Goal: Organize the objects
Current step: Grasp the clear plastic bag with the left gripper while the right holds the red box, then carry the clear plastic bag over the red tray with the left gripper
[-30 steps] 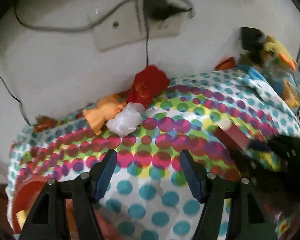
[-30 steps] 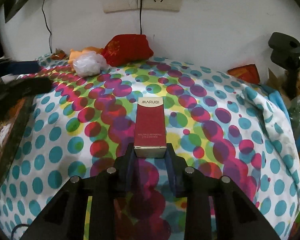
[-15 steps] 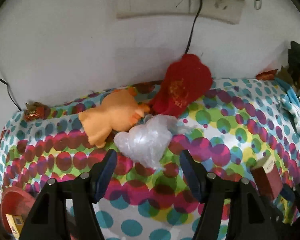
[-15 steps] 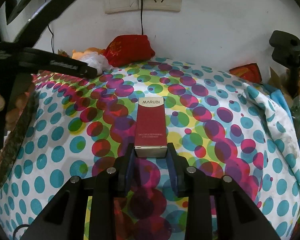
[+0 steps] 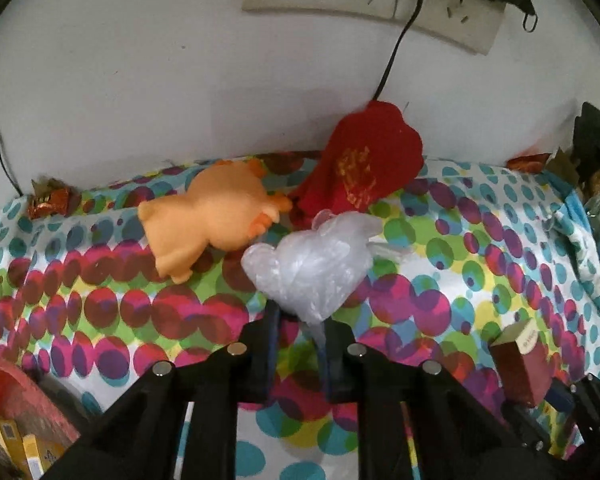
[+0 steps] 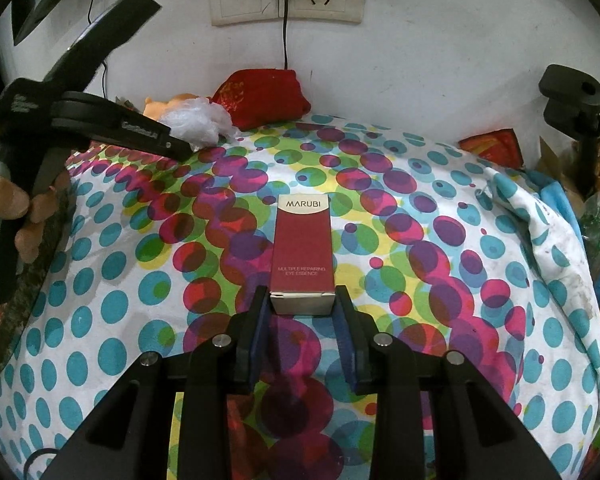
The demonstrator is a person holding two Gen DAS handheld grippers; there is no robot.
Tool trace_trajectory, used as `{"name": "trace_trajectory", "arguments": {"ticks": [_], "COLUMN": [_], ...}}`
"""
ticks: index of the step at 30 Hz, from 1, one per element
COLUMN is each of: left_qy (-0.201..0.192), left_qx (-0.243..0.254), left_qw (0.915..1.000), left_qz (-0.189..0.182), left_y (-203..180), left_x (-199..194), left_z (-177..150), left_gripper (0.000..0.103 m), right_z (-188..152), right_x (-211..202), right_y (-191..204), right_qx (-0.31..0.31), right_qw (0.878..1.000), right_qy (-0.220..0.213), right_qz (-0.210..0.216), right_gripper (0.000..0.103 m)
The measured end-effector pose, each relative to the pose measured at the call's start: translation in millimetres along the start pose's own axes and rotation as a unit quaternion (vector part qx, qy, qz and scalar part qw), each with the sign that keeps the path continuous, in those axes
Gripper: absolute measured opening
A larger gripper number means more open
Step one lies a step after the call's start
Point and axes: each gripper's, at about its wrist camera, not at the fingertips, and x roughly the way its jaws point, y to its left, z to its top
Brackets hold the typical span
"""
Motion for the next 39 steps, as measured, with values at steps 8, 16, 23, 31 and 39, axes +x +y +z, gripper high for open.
{"name": "trace_trajectory", "arguments": {"ticks": [8,16,23,31,39], "left_qy": [-0.009,-0.017,-0.025,-0.044,-0.044], "left_qx": [0.012,0.012,0.008,0.006,-0.019], "left_qw": [0.9999,0.9997,0.9994,0.9989,0.9988], "left_qz": [-0.007,-0.014,-0.025,-0.014,-0.014], "left_y": [-10,-15,-22,-17,2], "left_x": [-29,-57,-82,-120,-143], "left_z": [-16,-44,-72,-109,-147], "left_gripper": [0.016,0.016,0.016,0.016,0.016], "right_z": [1,2,3,5,5], "right_x": [0,0,0,0,-1], "right_y": [0,0,1,1,2], "right_qx": [-0.002,-0.002,-0.003,-0.004,-0.005], "right_qw": [1.0,1.0,1.0,1.0,1.0], "right_qy": [0.0,0.0,0.001,0.001,0.001], "right_qz": [-0.003,-0.005,-0.006,-0.008,-0.01], "right_gripper": [0.031,0.031,0.031,0.031,0.031]}}
